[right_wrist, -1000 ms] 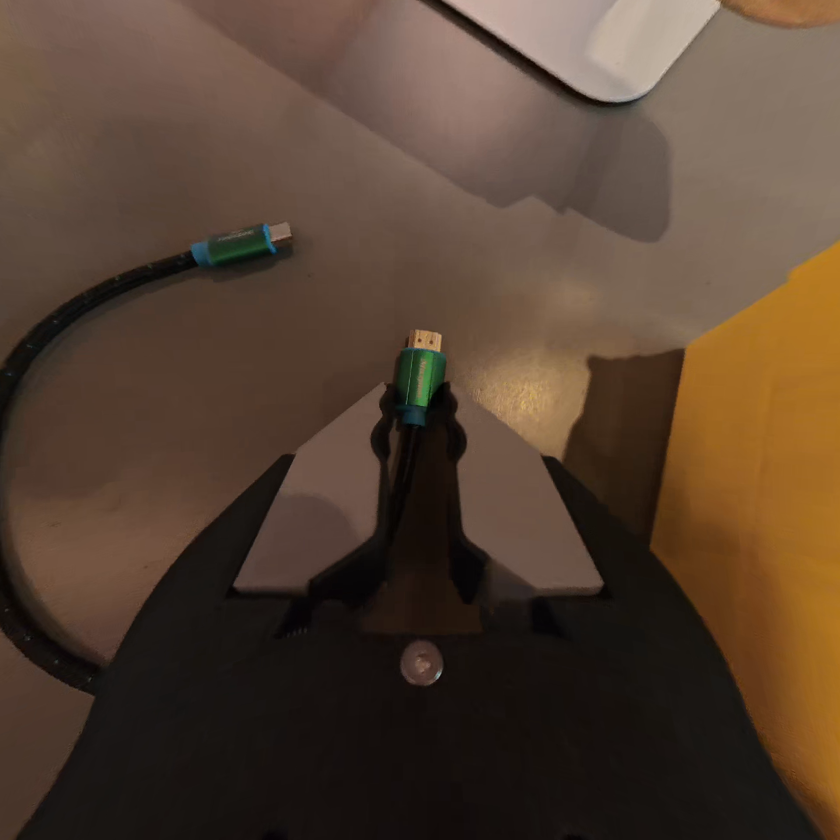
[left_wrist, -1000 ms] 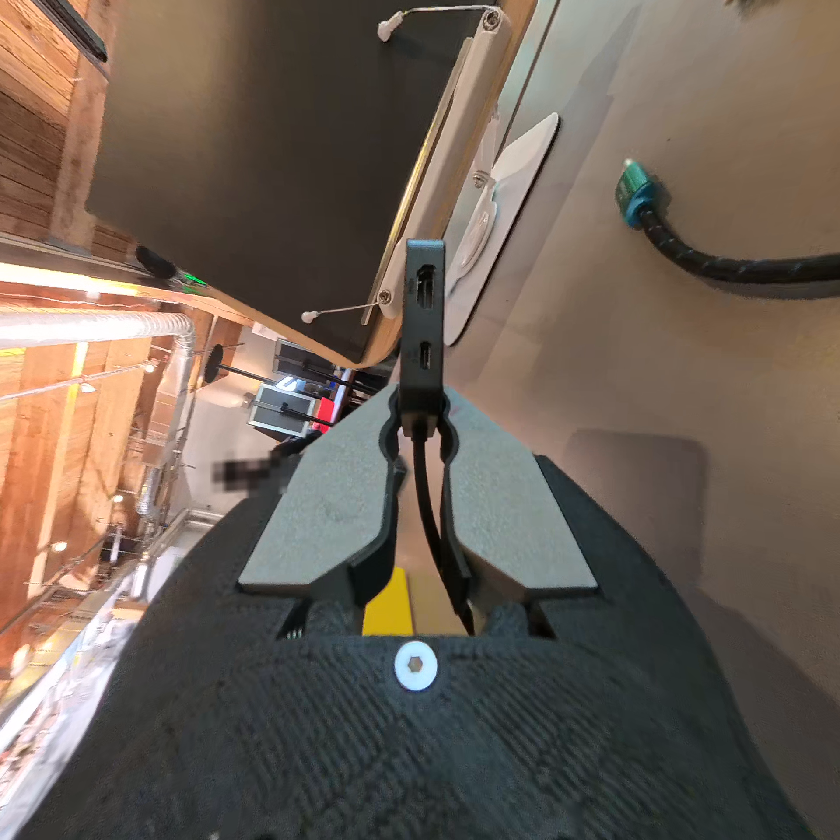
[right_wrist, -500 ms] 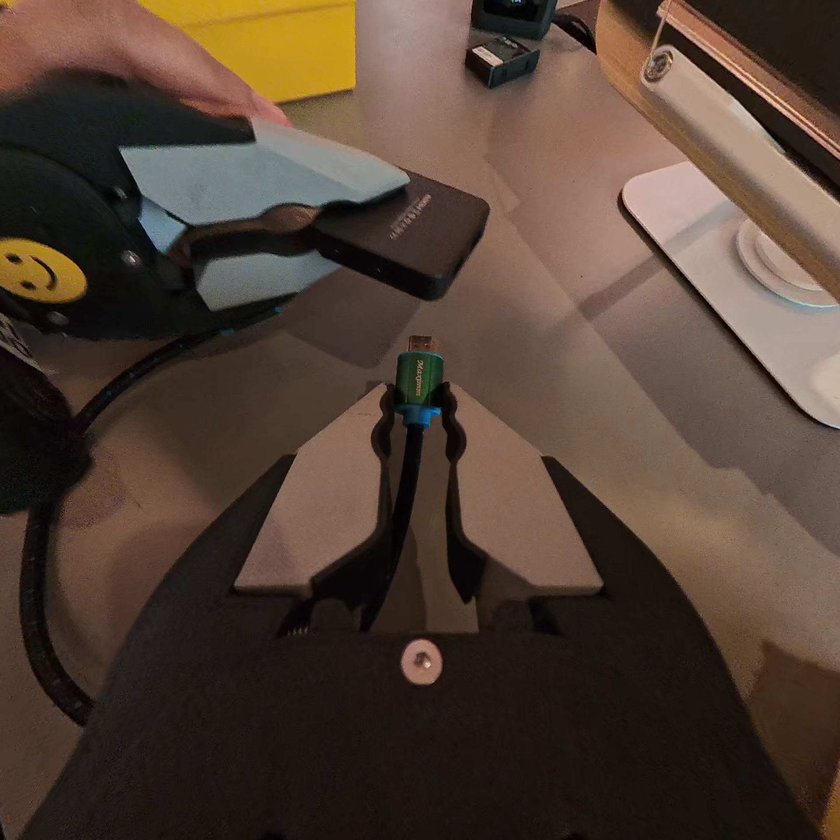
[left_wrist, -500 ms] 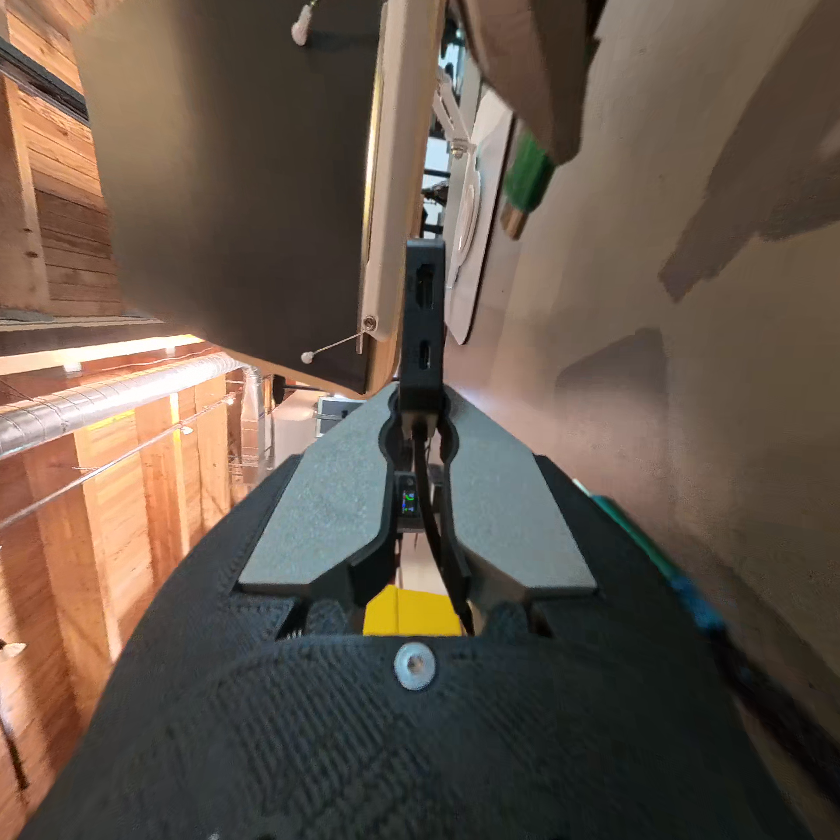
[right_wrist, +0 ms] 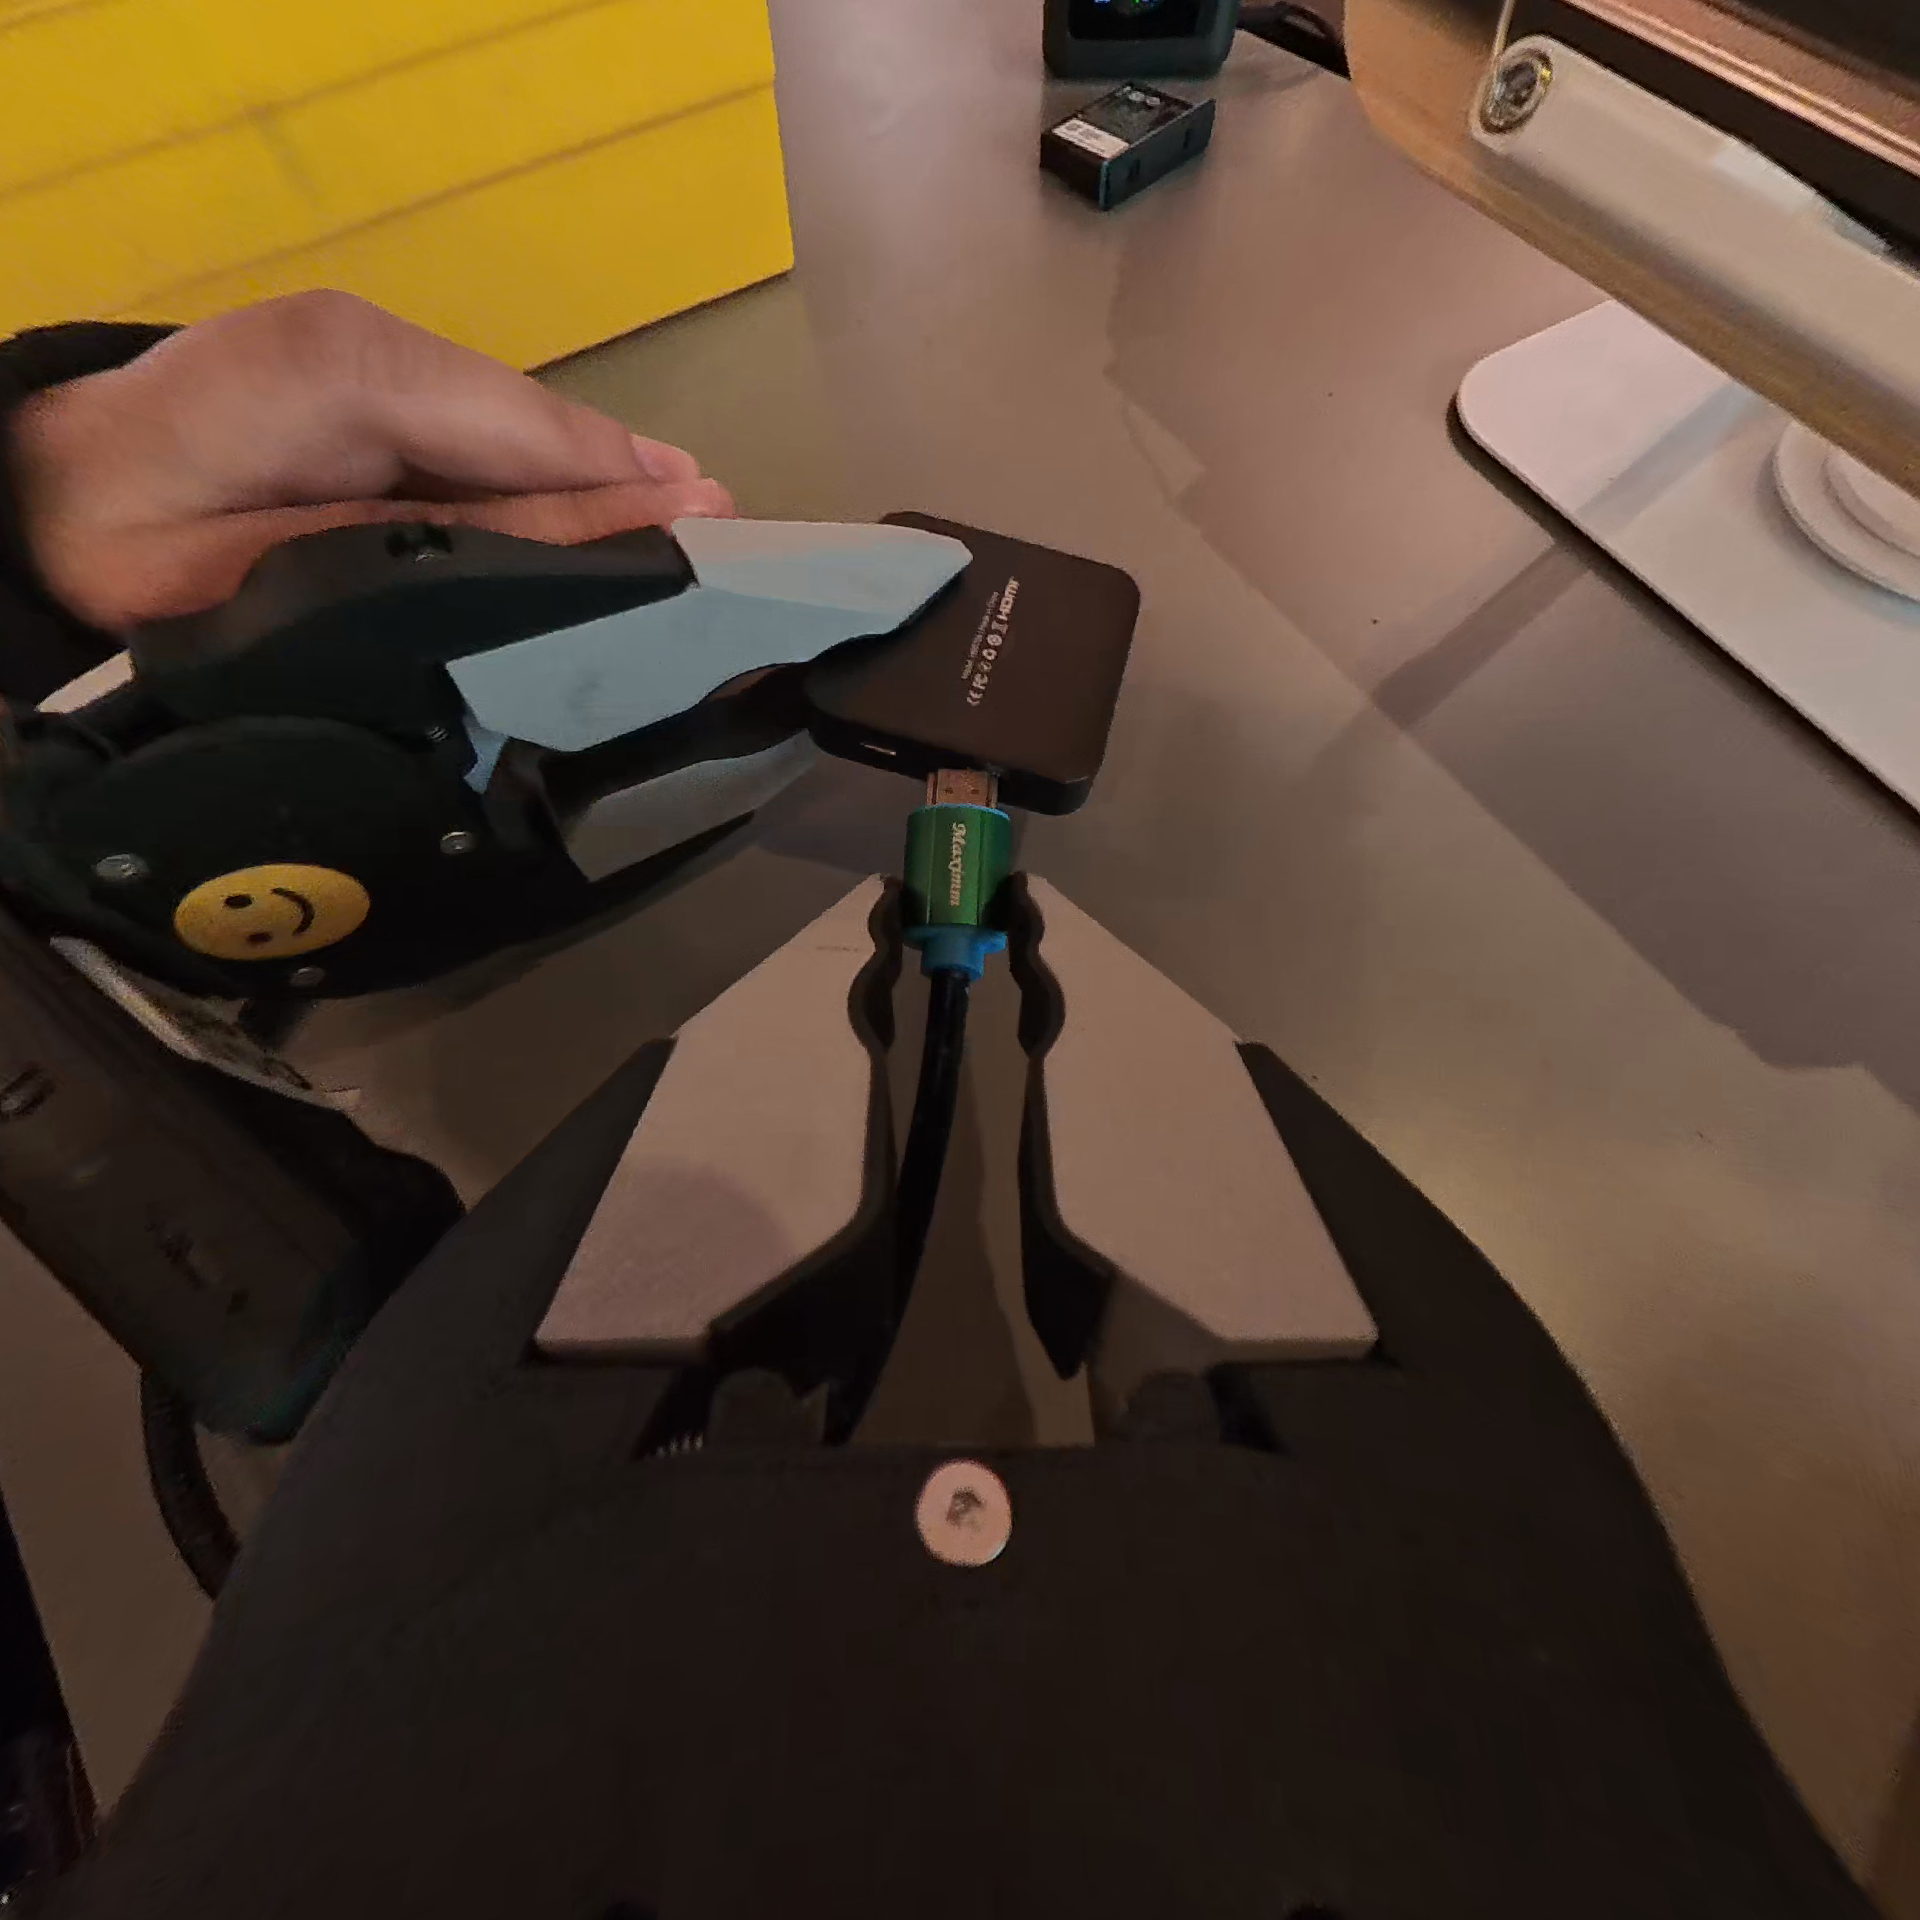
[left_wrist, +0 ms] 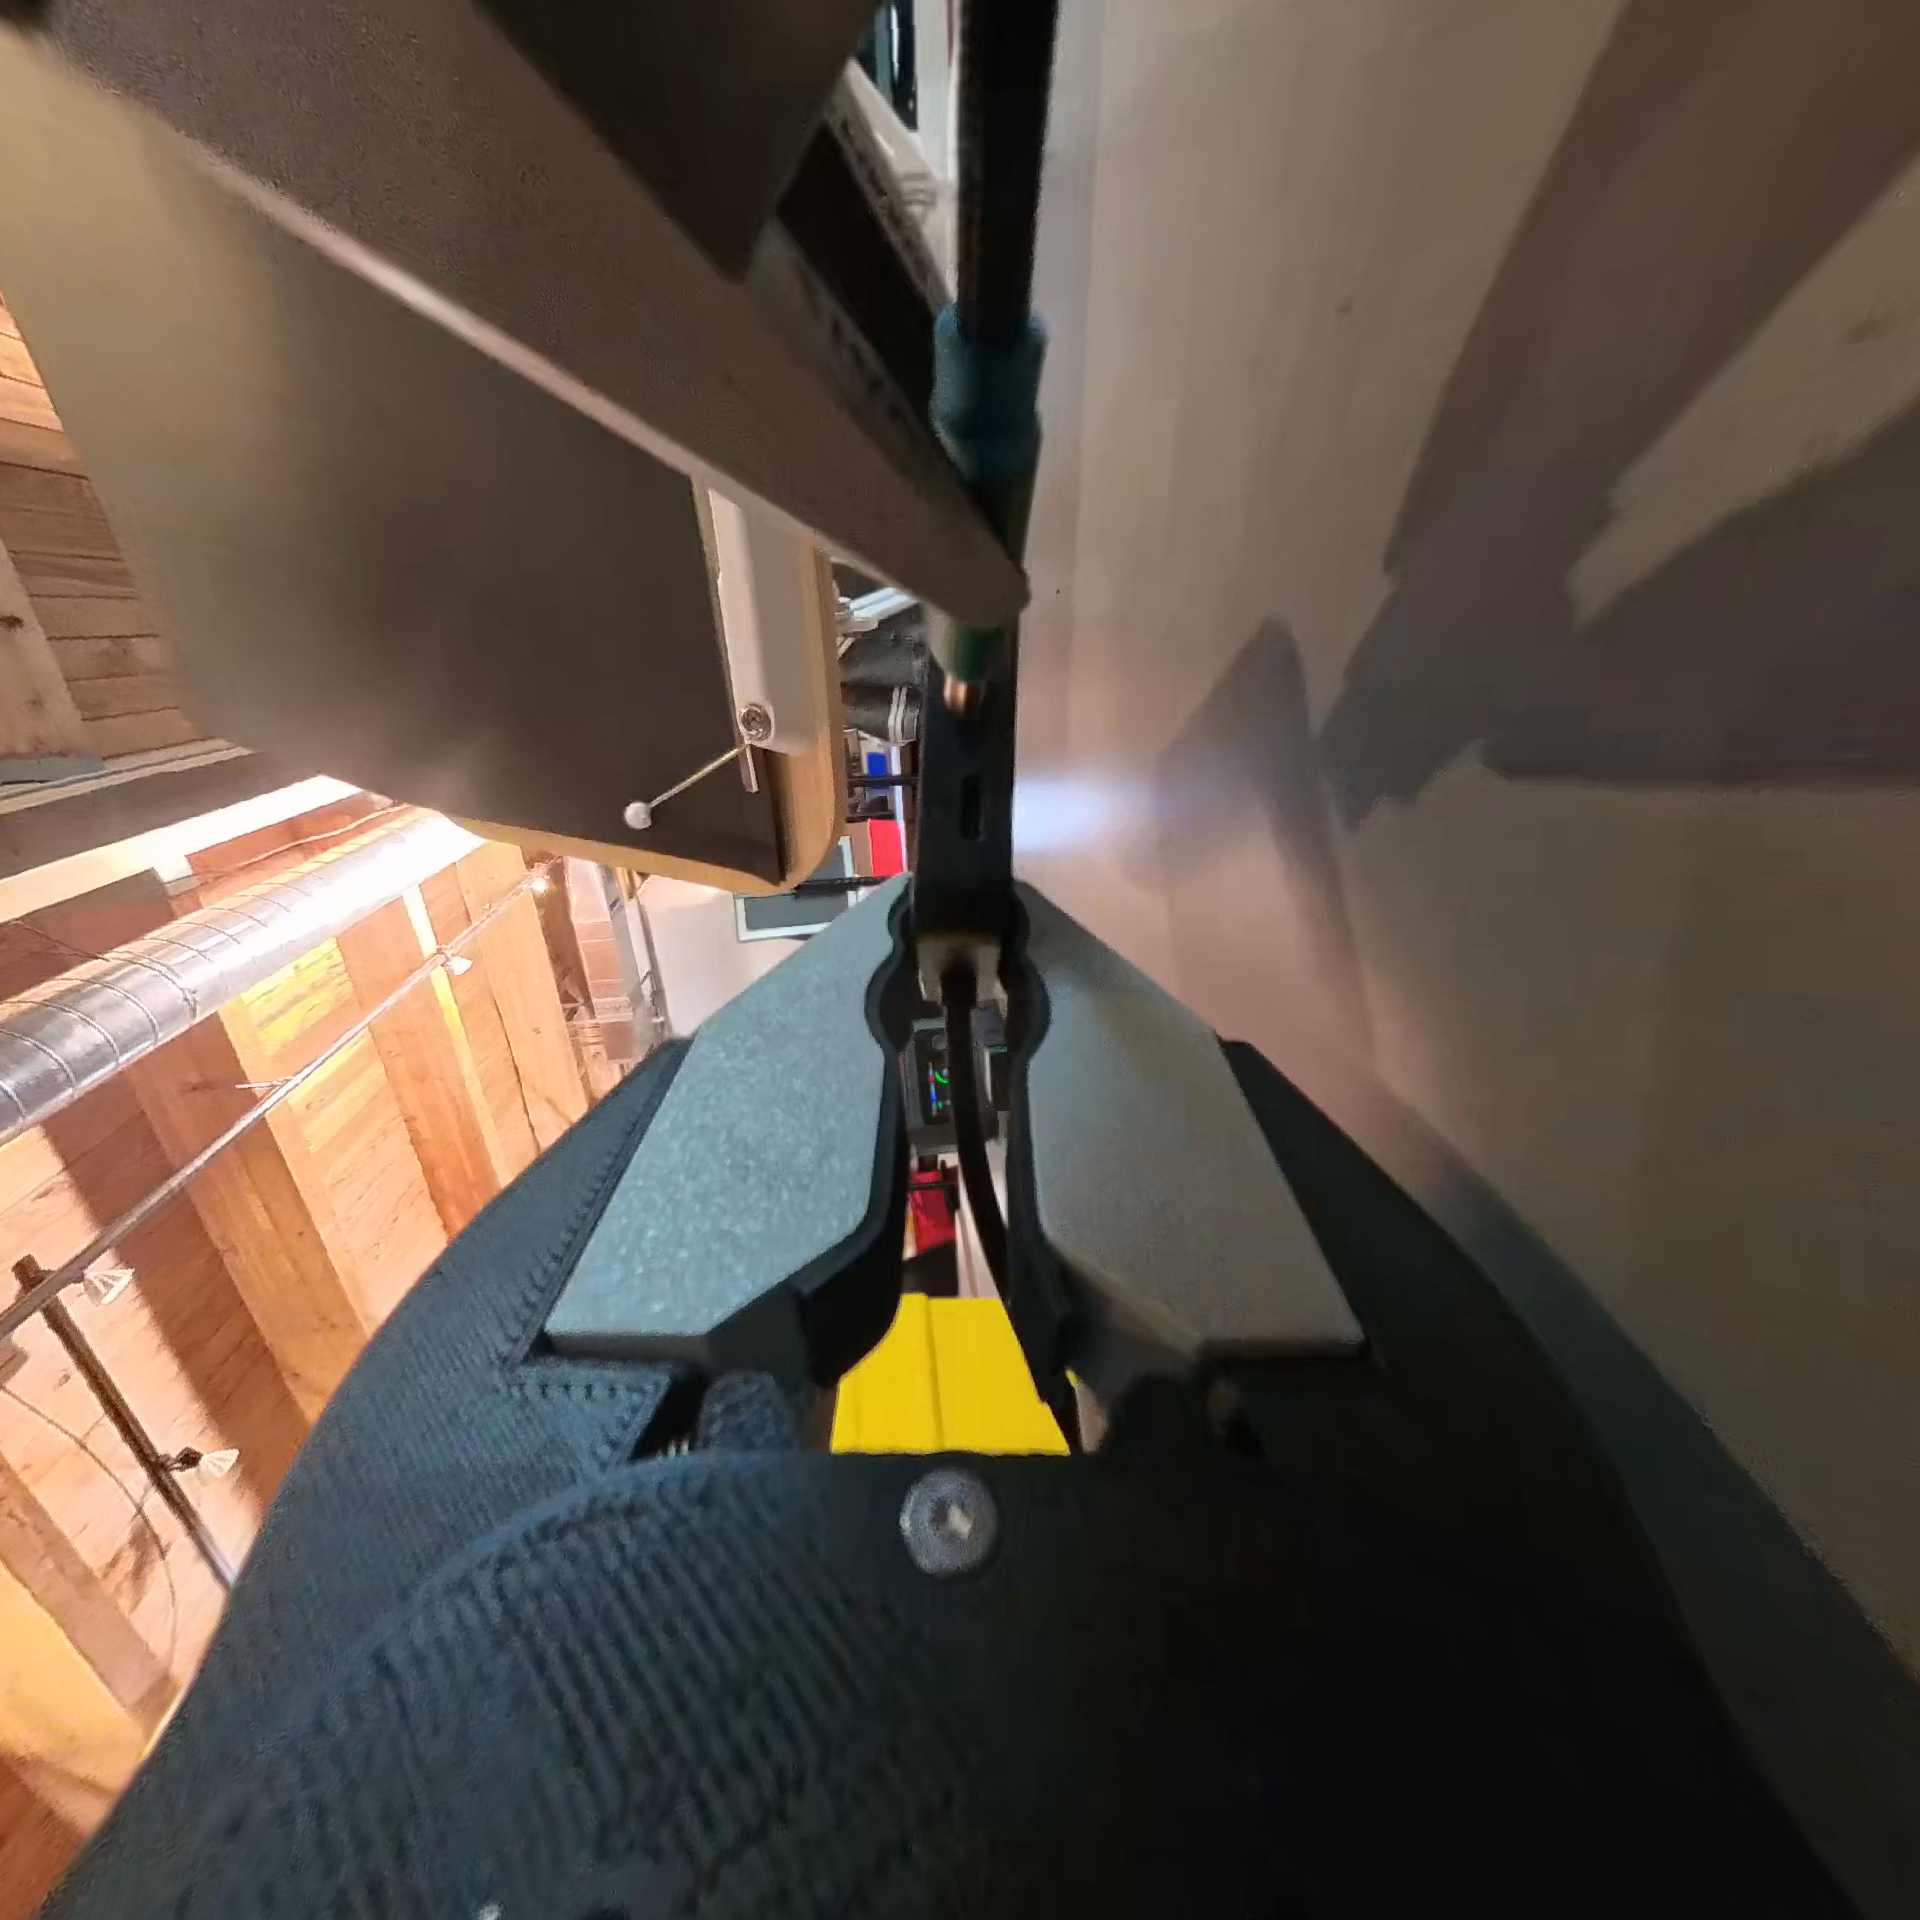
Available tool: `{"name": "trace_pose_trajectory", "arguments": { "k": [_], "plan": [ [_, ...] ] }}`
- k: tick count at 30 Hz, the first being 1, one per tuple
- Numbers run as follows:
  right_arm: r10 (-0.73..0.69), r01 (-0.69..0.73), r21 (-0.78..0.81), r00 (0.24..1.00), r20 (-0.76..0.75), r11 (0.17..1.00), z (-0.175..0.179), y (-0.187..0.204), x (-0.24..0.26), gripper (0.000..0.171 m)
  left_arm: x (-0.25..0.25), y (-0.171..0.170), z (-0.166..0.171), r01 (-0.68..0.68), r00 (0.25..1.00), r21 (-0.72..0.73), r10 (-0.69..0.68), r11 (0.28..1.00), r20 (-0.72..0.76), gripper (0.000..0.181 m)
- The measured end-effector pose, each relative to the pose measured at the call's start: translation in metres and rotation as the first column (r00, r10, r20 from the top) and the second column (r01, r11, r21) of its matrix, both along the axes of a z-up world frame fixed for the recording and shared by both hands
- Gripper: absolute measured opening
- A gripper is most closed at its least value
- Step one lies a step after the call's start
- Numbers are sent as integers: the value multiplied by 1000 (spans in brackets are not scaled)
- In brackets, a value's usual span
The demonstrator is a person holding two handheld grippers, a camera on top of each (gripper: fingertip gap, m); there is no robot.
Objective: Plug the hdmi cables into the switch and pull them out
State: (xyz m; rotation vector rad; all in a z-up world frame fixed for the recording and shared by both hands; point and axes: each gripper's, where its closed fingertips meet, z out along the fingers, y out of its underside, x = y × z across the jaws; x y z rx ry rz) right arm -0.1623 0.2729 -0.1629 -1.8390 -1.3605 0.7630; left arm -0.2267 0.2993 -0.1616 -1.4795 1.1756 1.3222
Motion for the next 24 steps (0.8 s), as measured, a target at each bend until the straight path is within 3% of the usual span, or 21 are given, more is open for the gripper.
{"name": "trace_pose_trajectory", "arguments": {
  "k": [11,24],
  "plan": [
    [-55,57,-45,998,29,997,-7,6,2,18,7,-4,-2,25,1000,-19,-26,1000,-7,11],
    [78,-74,-37,992,104,997,-15,5,19,18,37,-16,-4,237,971,-26,-238,971,-33,11]
  ]
}}
